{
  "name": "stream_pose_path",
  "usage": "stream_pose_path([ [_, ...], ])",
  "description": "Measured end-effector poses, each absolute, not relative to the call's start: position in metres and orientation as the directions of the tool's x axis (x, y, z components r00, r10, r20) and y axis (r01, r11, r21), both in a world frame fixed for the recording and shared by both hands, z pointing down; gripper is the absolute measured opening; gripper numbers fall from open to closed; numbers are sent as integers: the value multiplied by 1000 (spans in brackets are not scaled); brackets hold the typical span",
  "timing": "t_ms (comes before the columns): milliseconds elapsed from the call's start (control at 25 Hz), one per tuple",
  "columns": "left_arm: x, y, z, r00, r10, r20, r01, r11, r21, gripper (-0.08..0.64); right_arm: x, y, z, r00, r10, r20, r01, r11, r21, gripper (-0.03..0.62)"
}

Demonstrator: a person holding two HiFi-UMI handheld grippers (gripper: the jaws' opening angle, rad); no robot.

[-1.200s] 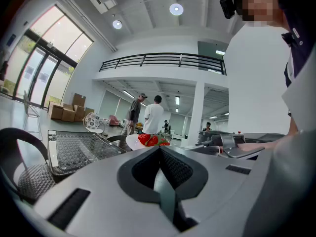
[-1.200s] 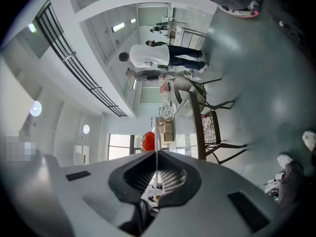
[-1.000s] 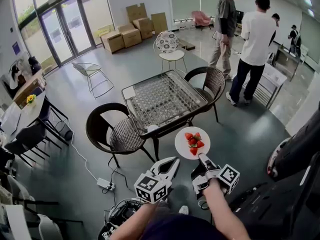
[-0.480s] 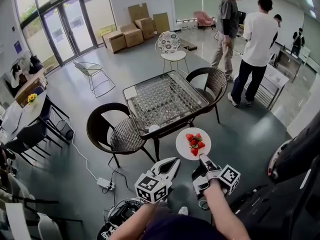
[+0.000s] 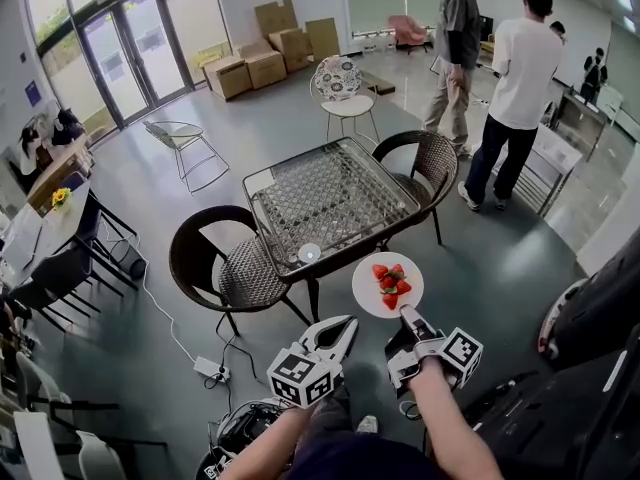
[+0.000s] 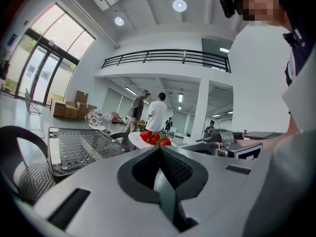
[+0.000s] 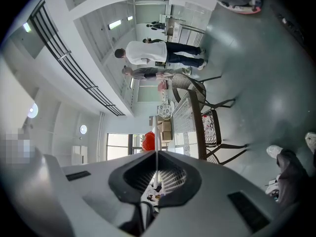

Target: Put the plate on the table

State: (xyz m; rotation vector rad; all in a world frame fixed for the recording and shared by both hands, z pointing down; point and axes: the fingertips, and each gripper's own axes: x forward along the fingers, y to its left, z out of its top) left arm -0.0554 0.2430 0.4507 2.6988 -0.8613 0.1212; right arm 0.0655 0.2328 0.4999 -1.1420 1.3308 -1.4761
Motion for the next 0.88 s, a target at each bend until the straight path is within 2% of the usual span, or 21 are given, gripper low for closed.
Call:
stream_pose_path([
  [880,-60,36,479,845,-505,175,-533,-780,326,6,67,44,531,-213,-964,160,-12,-162,-987,15],
])
